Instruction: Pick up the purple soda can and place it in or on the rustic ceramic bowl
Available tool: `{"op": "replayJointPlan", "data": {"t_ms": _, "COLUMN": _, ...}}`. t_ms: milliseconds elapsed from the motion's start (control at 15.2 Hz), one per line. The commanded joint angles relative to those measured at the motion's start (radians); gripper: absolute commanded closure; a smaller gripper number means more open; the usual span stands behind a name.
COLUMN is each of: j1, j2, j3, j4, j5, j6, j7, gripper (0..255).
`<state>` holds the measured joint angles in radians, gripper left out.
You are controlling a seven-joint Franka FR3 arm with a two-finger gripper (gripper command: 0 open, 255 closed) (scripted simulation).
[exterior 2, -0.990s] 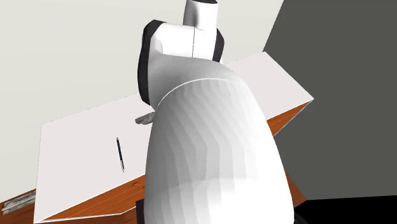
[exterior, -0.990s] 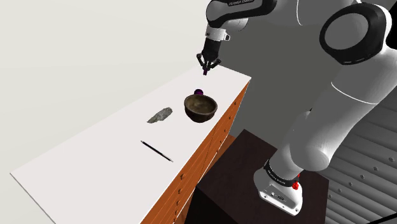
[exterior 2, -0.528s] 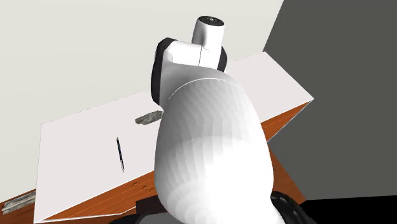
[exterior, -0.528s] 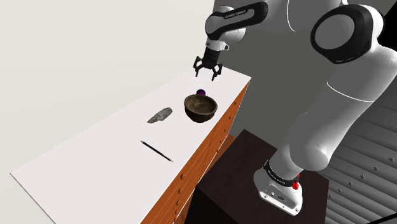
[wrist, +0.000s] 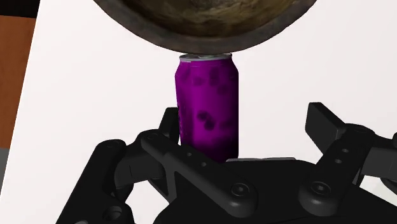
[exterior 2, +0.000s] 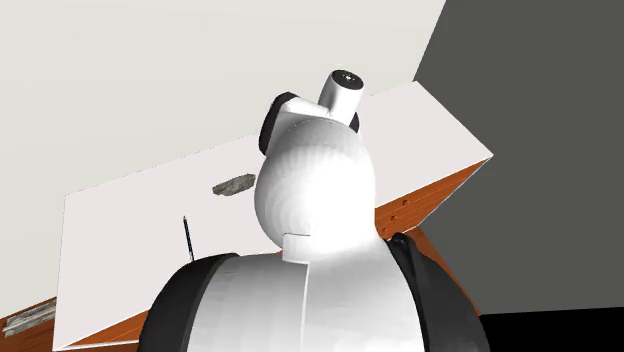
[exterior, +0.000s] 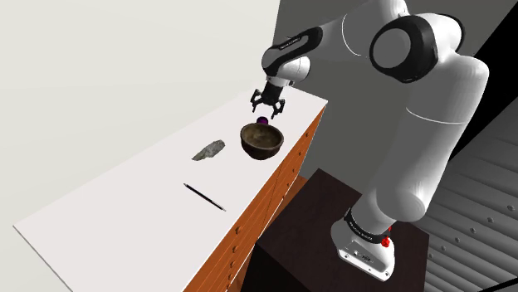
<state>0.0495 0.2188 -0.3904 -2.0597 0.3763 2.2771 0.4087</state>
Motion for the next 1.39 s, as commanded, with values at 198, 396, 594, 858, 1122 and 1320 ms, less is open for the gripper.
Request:
{"op": "replayJointPlan", "data": {"t_ms": 198, "j1": -0.053, "j2": 0.123, "j3": 0.03, "j4": 0.016, "j5": 0.136, "j6": 0.115, "j7": -0.118, "gripper": 0}}
{"op": "replayJointPlan", "data": {"t_ms": 396, "j1": -0.057, "j2": 0.154, "j3": 0.044, "j4": 0.018, "j5": 0.16, "j6": 0.141, "j7": -0.133, "gripper": 0}}
{"op": "replayJointPlan", "data": {"t_ms": 594, "j1": -0.061, "j2": 0.186, "j3": 0.058, "j4": 0.022, "j5": 0.184, "j6": 0.166, "j7": -0.148, "gripper": 0}}
{"op": "replayJointPlan", "data": {"t_ms": 858, "j1": -0.062, "j2": 0.193, "j3": 0.061, "j4": 0.023, "j5": 0.189, "j6": 0.171, "j7": -0.151, "gripper": 0}}
{"op": "replayJointPlan", "data": {"t_ms": 1122, "j1": -0.062, "j2": 0.193, "j3": 0.061, "j4": 0.023, "j5": 0.189, "j6": 0.171, "j7": -0.151, "gripper": 0}}
{"op": "replayJointPlan", "data": {"t_ms": 1320, "j1": -0.062, "j2": 0.193, "j3": 0.061, "j4": 0.023, "j5": 0.189, "j6": 0.171, "j7": -0.151, "gripper": 255}}
